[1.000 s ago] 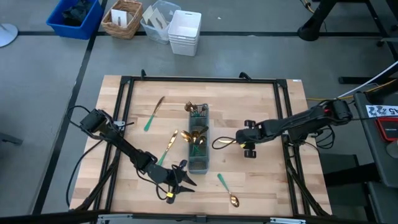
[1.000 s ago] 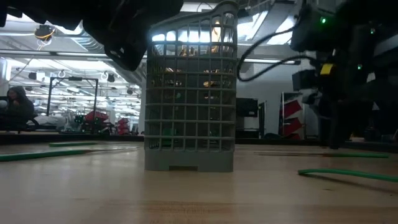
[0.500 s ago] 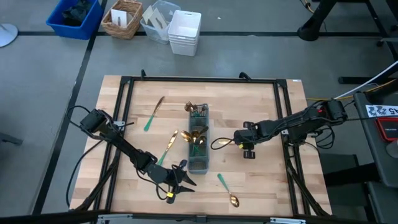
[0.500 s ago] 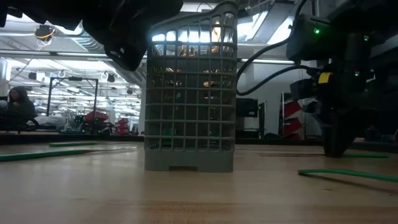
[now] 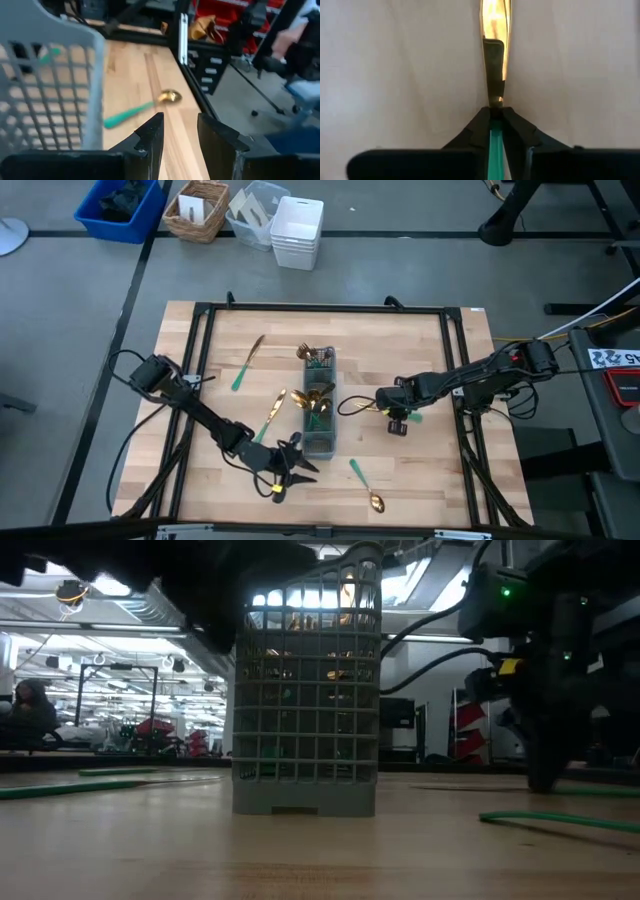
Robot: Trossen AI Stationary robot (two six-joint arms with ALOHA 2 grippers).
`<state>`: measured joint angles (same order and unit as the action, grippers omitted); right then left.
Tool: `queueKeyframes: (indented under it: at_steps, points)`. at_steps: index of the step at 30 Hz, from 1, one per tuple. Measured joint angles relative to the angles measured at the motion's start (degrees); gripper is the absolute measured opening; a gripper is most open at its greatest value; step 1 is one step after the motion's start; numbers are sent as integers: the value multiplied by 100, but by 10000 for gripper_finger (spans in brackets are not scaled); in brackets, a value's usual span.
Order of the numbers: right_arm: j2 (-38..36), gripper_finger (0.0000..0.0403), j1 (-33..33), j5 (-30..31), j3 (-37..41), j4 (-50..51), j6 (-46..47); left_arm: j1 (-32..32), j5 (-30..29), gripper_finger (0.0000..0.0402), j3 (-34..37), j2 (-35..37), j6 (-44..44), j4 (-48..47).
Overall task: Sort silverware
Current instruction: Put the green knife into the utensil rack
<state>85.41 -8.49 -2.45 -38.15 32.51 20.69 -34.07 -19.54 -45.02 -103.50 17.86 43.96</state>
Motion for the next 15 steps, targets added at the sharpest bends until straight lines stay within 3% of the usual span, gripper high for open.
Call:
queueKeyframes:
  at_steps: [9,15]
  points:
    - [20,35,-25,-1401,17,-402,354,76,2,111,-590,1,-716,-8]
    - [31,35,-36,-1631,31,-732,521,-6,4,111,-848,6,-1084,-7]
